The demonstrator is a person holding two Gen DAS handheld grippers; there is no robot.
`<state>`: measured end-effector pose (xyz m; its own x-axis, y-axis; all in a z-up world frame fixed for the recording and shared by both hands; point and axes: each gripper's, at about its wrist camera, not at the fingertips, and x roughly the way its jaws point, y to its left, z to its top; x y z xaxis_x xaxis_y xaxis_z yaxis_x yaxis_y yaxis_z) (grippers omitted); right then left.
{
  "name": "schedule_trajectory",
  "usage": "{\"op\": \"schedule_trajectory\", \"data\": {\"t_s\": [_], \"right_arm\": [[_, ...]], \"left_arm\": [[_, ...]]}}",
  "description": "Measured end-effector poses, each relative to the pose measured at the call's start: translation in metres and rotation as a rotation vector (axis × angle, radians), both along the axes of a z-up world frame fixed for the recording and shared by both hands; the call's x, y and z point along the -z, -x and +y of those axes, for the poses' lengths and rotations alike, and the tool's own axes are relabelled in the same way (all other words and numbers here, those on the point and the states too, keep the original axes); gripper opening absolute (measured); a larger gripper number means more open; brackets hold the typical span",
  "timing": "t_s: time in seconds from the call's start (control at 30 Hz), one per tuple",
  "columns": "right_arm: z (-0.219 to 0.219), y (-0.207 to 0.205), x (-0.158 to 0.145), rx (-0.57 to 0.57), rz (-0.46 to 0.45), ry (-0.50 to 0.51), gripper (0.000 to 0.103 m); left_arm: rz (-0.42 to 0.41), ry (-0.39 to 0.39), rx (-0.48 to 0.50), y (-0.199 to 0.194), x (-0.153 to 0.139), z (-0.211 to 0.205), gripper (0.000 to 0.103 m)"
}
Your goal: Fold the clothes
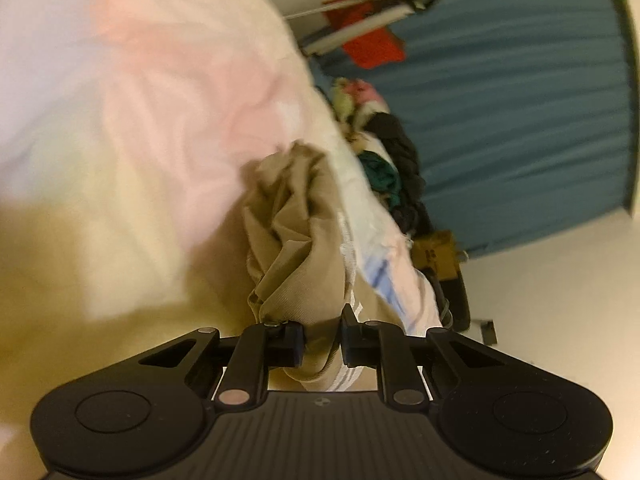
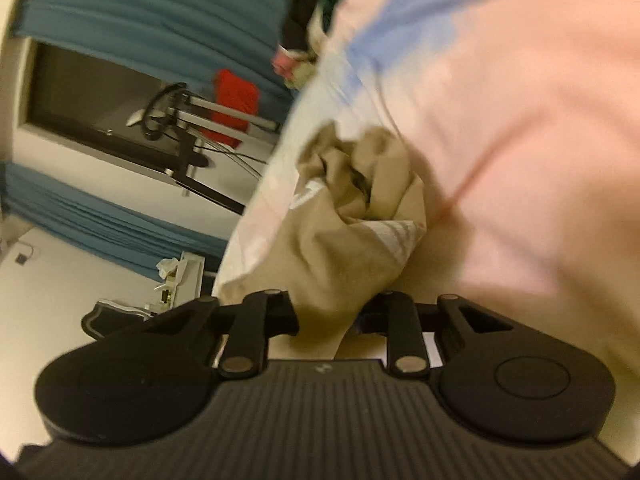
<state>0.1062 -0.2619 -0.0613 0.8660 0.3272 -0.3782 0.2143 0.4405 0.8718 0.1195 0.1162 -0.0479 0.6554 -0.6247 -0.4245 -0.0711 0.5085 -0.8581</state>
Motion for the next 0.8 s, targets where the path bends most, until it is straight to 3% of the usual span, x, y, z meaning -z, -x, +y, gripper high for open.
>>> {"op": "schedule_trajectory", "data": {"t_s": [0.17,0.37,0.5,0.63,0.73,0.8], "right_arm": [[-0.03,0.022,-0.051,0.058,-0.046,0.003,0.024],[-0.092,0.027,-0.099,0.159,-0.027,-0.003,0.024],[-0.158,-0.015,-0.122,0.208,-0.004,-0.005,0.024],[-0.216,-0.072,-0.15,0.269,-0.017,0.057,0.024],[-0.247,-0.098,-0.163,0.323,-0.075,0.142,0.024],[-0.259,-0.109,-0.155,0.348,-0.104,0.183,0.024]], "left_arm": [[0.004,0.04,0.122,-0.007,-0.048,-0.027,0.018],[-0.012,-0.052,0.248,-0.05,-0.109,-0.113,0.017],[-0.028,-0.099,0.306,-0.109,-0.141,-0.189,0.017],[-0.053,-0.112,0.316,-0.172,-0.163,-0.266,0.017],[-0.097,-0.122,0.327,-0.208,-0.167,-0.314,0.017],[-0.128,-0.14,0.333,-0.221,-0.157,-0.337,0.017]]}}
